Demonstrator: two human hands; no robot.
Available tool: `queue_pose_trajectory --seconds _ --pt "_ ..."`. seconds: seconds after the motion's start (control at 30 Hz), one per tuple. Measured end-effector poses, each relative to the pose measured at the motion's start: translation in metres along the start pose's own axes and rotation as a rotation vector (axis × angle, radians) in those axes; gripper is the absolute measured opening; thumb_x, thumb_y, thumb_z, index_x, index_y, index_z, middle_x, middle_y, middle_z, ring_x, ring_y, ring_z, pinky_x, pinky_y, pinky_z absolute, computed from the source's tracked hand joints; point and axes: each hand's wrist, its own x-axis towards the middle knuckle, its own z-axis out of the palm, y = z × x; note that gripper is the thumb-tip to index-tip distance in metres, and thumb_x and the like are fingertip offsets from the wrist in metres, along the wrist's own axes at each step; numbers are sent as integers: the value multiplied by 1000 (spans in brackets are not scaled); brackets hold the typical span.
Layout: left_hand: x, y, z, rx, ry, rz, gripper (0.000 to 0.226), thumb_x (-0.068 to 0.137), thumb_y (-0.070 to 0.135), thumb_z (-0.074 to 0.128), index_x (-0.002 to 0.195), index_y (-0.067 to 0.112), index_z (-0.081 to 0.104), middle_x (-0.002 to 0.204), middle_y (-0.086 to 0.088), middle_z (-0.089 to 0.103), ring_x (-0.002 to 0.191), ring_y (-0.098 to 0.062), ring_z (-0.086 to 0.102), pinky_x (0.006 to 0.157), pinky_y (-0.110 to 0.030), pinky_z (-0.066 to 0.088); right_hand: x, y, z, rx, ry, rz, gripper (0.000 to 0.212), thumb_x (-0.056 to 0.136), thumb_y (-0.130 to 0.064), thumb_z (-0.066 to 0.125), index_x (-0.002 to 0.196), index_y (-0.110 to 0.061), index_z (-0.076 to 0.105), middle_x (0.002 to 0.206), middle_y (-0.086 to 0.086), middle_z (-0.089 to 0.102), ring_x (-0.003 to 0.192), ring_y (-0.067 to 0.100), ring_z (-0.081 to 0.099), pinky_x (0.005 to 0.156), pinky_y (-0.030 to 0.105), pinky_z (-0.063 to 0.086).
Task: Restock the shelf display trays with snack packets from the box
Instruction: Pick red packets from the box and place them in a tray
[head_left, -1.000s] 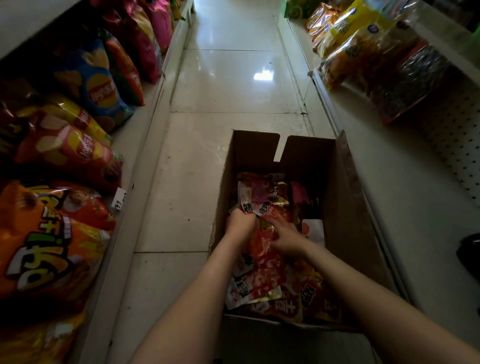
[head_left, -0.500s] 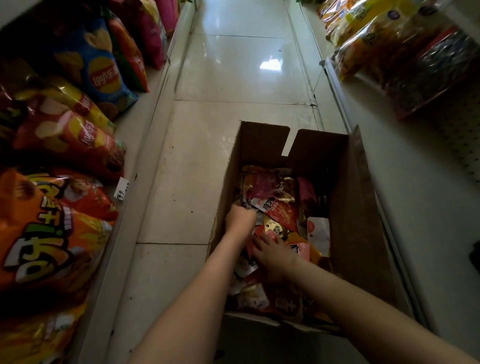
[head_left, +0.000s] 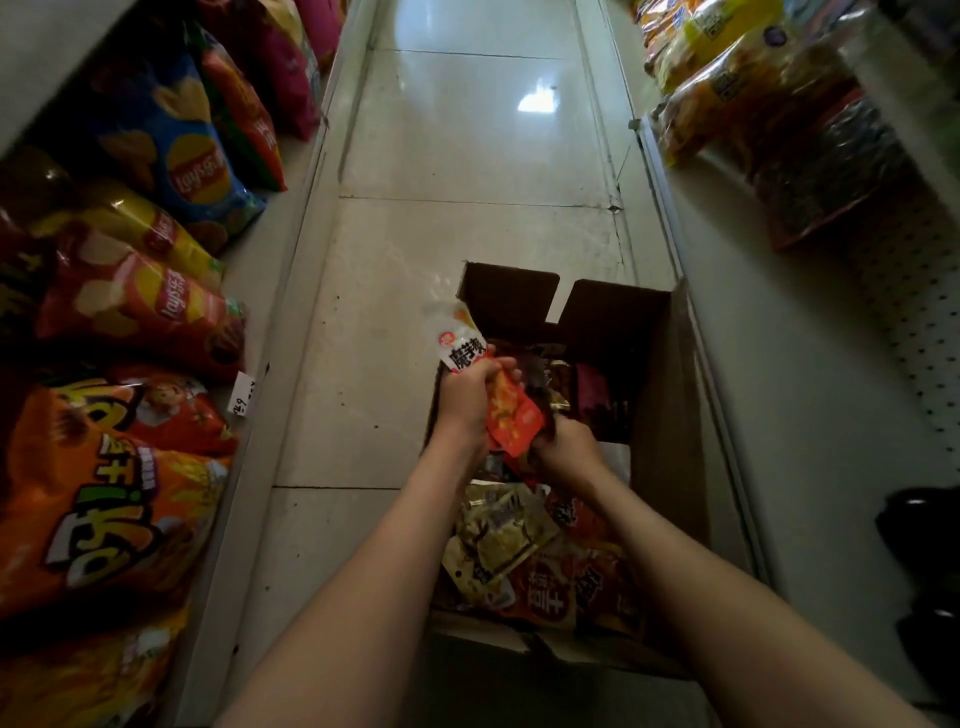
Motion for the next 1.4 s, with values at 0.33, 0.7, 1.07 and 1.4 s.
queue_pose_trajectory --seconds 0.33,0.7,1.07,1.4 --pt "-91 76 44 501 123 -130 26 82 -4 57 107 0 62 81 -11 67 71 -24 64 68 -34 52 -99 -104 -137 807 -63 326 14 91 -13 59 106 -12 61 93 7 68 81 20 68 64 30 55" --pt "-284 195 154 782 -308 -338 77 68 85 49 117 27 59 118 -6 65 113 -24 60 102 -46 45 -248 -214 -250 612 -176 236 64 86 -35 60 139 -37 25 133 2 46 120 24 51 100 46 47" --pt "-470 306 254 580 -428 -447 20 96 12 51 111 14 64 99 -12 69 83 -24 67 76 -37 54 -411 -278 -405 641 -127 123 119 55 -67 77 146 -45 4 149 -9 12 139 16 23 112 45 34" --pt "-562 306 297 706 -631 -650 23 88 19 63 107 6 65 86 -14 74 77 -27 70 73 -40 55 -541 -281 -466 949 469 317 50 79 -23 77 116 -19 43 110 7 59 99 24 63 88 48 53"
